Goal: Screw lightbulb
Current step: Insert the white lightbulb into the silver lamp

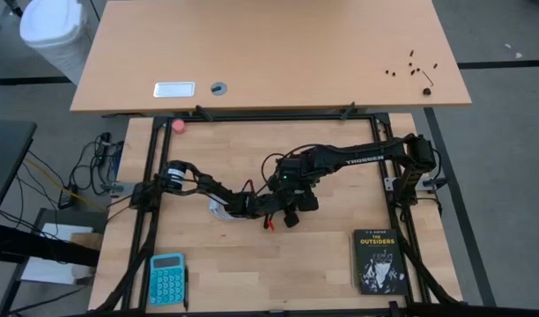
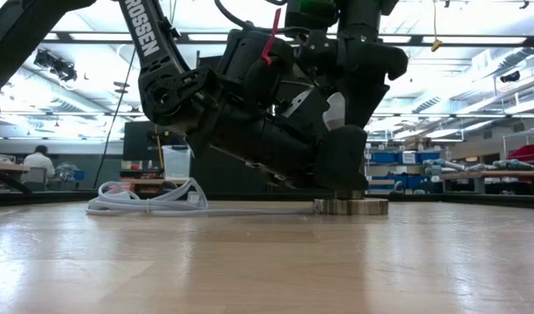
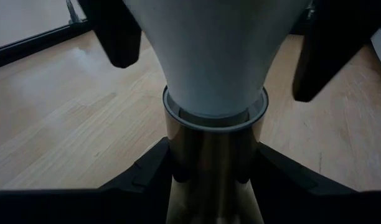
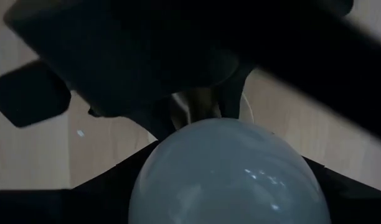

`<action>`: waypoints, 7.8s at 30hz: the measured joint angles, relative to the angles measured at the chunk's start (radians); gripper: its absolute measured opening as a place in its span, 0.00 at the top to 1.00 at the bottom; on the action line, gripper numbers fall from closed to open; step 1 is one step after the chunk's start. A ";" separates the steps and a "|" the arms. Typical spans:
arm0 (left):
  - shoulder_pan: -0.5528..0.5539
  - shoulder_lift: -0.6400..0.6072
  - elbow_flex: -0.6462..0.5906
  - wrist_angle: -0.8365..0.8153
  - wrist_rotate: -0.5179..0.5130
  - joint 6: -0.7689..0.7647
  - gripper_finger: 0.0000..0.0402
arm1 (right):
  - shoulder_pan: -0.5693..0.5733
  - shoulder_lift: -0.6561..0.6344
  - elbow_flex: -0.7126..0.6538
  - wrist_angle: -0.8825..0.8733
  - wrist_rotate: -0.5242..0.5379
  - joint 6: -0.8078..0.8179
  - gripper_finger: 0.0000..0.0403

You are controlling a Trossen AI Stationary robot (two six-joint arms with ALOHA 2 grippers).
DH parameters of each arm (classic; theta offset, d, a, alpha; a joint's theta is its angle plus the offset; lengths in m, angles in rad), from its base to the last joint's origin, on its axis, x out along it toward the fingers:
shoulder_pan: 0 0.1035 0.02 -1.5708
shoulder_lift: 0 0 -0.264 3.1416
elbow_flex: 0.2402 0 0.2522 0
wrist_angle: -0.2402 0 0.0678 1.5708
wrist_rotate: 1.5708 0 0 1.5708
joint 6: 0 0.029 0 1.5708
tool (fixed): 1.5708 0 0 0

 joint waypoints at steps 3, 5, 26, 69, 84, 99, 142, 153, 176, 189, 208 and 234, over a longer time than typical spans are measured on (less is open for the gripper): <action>0.000 0.000 0.000 0.000 0.000 0.000 0.54 | 0.000 0.000 0.000 -0.001 -0.006 0.060 0.32; 0.000 0.000 0.000 0.000 0.000 -0.001 0.54 | 0.000 0.000 0.000 -0.002 -0.007 0.100 0.33; 0.000 0.000 0.000 -0.003 0.001 -0.003 0.54 | 0.000 0.000 0.000 0.001 -0.038 0.573 0.33; 0.002 0.000 0.000 -0.006 0.006 0.002 0.54 | -0.003 -0.002 -0.013 -0.003 -0.068 0.463 0.07; 0.002 0.000 0.000 -0.008 0.007 0.005 0.54 | -0.018 -0.002 0.042 -0.062 -0.032 0.337 0.06; 0.001 0.000 0.000 -0.011 0.006 0.005 0.54 | -0.008 -0.002 0.043 -0.135 -0.008 0.161 0.06; 0.000 0.000 0.000 -0.011 0.006 0.032 0.54 | 0.074 -0.002 0.043 -0.067 0.148 -0.661 0.07; 0.000 0.000 0.000 -0.007 0.004 0.034 0.54 | 0.074 -0.002 0.043 -0.071 0.147 -0.838 0.08; 0.002 0.000 0.000 -0.004 0.001 0.035 0.54 | 0.064 -0.010 0.043 -0.054 0.094 -0.883 0.24; 0.002 0.000 0.000 -0.004 0.001 0.034 0.54 | 0.042 -0.008 0.043 -0.051 0.057 -0.883 0.24; 0.002 0.000 0.000 -0.004 0.002 0.035 0.54 | 0.019 -0.005 0.007 -0.019 0.048 -0.885 0.26; 0.002 0.000 0.000 -0.004 0.001 0.034 0.54 | 0.010 -0.004 0.006 -0.015 0.024 -0.887 0.33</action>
